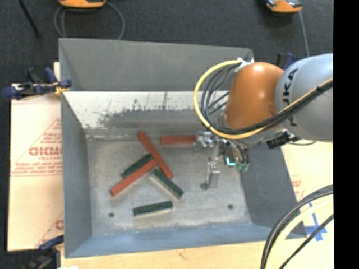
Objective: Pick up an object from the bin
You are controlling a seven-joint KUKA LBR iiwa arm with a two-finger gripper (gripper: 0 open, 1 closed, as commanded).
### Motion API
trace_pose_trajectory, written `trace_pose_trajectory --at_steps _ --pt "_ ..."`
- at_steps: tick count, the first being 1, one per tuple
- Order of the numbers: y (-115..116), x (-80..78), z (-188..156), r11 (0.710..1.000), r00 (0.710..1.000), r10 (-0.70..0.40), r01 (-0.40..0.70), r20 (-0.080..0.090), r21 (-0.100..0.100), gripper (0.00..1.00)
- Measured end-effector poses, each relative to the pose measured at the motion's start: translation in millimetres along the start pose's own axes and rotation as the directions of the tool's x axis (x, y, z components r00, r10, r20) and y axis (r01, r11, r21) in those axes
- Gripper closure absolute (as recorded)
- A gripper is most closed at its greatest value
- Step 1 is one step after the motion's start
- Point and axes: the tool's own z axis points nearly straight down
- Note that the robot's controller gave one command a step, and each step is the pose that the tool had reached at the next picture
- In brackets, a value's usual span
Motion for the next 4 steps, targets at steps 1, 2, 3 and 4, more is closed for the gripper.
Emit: trace_pose_trajectory --at_steps 1,2,3,4 --pt "49.4 45.1 84.3 0.998 0.998 0.067 -0.067 -0.004 -0.004 0.00" --pt "99.1 85.4 79.0 0.980 0.980 0.197 -0.197 0.011 -0.006 0.00" --pt "97.9 86.8 80.3 0.980 0.980 0.197 -0.197 0.006 -0.004 1.00" --pt "96.1 81.0 -49.3 0.971 0.971 0.241 -0.241 0.013 -0.007 1.00"
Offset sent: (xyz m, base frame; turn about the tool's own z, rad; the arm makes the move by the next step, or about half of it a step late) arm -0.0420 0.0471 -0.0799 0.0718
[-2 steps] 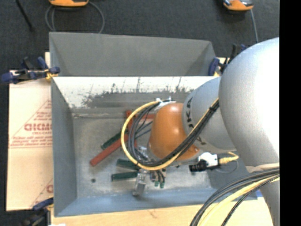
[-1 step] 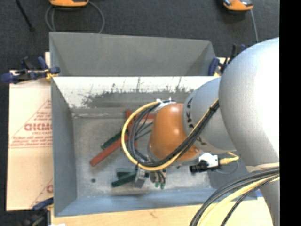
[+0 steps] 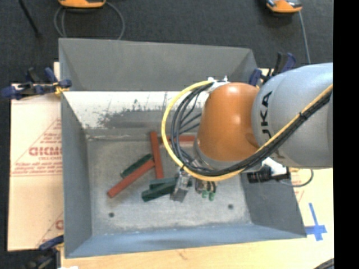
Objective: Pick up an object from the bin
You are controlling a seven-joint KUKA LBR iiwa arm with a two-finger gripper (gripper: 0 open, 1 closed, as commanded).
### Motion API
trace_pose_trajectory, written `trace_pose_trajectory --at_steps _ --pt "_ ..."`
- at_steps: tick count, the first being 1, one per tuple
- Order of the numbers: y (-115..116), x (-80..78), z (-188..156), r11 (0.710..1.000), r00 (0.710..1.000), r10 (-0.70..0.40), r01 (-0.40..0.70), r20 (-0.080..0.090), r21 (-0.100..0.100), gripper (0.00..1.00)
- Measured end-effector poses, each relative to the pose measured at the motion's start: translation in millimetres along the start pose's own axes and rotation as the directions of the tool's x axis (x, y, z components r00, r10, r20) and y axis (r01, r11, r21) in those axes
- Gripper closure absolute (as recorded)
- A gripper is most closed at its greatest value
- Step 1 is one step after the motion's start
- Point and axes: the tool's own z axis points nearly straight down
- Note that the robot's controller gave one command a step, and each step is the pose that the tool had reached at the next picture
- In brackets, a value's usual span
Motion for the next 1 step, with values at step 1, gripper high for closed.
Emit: trace_pose_trajectory --at_steps 1 --pt "-8.2 -12.7 -135.2 0.996 0.996 -0.085 0.085 0.003 0.000 1.00"
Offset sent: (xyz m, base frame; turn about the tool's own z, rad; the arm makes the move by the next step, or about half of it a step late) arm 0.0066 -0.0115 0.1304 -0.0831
